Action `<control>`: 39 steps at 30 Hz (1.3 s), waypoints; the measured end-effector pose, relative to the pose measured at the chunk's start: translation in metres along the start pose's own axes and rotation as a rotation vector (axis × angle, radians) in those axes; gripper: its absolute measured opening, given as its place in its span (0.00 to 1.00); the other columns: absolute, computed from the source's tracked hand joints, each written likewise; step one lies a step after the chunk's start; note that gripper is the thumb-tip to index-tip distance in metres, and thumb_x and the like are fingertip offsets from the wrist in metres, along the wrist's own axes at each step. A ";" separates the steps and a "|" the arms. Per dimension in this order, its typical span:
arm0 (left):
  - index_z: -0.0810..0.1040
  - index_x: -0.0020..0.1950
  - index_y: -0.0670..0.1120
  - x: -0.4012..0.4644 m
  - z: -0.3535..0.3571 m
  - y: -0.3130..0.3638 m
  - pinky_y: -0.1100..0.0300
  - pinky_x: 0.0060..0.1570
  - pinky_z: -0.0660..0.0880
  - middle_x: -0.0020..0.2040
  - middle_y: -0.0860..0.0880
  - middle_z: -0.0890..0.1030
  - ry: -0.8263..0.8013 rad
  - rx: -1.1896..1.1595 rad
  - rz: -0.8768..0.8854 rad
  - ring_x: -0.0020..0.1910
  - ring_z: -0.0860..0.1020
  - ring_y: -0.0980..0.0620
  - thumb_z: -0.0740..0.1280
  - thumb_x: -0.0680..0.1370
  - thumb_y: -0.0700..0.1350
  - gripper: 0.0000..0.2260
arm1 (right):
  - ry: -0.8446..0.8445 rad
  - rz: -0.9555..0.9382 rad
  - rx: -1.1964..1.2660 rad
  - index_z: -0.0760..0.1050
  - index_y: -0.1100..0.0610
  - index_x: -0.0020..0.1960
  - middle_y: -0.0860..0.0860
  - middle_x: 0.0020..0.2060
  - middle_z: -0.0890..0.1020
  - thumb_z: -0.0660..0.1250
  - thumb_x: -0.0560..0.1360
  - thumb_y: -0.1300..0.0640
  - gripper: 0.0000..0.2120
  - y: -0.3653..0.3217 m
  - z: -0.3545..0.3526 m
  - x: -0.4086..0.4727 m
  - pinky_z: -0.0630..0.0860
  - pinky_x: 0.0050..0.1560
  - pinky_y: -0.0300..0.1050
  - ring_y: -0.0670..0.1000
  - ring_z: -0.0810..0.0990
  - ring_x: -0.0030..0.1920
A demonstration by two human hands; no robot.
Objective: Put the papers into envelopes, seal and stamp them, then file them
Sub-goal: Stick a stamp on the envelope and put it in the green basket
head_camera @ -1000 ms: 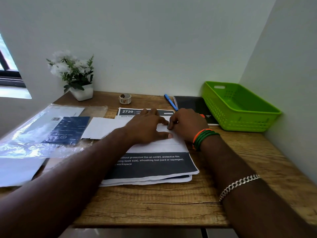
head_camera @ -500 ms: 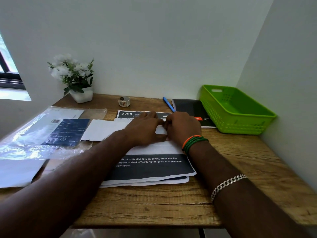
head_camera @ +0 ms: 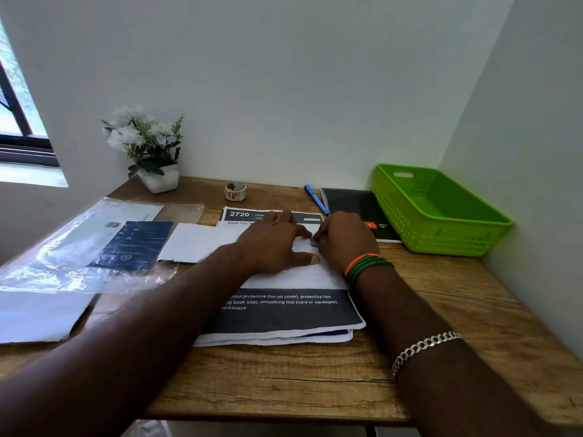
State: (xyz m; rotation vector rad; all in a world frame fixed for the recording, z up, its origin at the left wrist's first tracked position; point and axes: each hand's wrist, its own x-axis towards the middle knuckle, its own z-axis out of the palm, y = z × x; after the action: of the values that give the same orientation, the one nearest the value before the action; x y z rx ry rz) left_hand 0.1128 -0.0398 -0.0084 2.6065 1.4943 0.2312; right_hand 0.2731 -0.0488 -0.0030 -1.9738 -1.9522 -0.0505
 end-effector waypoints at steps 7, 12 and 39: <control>0.71 0.76 0.56 0.000 -0.004 0.004 0.46 0.72 0.66 0.73 0.46 0.68 -0.032 0.020 -0.019 0.73 0.65 0.44 0.64 0.77 0.68 0.30 | -0.023 -0.085 0.059 0.87 0.53 0.48 0.52 0.49 0.84 0.69 0.75 0.58 0.08 0.011 -0.010 -0.005 0.78 0.51 0.44 0.54 0.81 0.52; 0.68 0.77 0.56 -0.001 0.000 0.003 0.47 0.71 0.66 0.74 0.47 0.67 -0.010 0.026 -0.014 0.73 0.65 0.45 0.63 0.77 0.69 0.31 | -0.003 -0.074 0.205 0.86 0.56 0.41 0.51 0.40 0.84 0.67 0.72 0.64 0.10 0.014 -0.012 -0.006 0.81 0.51 0.46 0.52 0.82 0.42; 0.78 0.63 0.49 -0.020 -0.045 -0.085 0.49 0.57 0.77 0.61 0.44 0.81 0.550 -0.427 -0.511 0.58 0.80 0.42 0.71 0.74 0.62 0.24 | 0.076 0.043 0.686 0.75 0.49 0.39 0.46 0.34 0.79 0.69 0.76 0.62 0.10 0.046 0.000 0.017 0.69 0.37 0.40 0.45 0.76 0.35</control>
State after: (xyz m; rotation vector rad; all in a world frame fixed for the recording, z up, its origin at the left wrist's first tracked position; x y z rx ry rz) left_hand 0.0222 -0.0133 0.0180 1.8299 1.9379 1.1264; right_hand 0.3182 -0.0316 -0.0093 -1.5222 -1.5826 0.4825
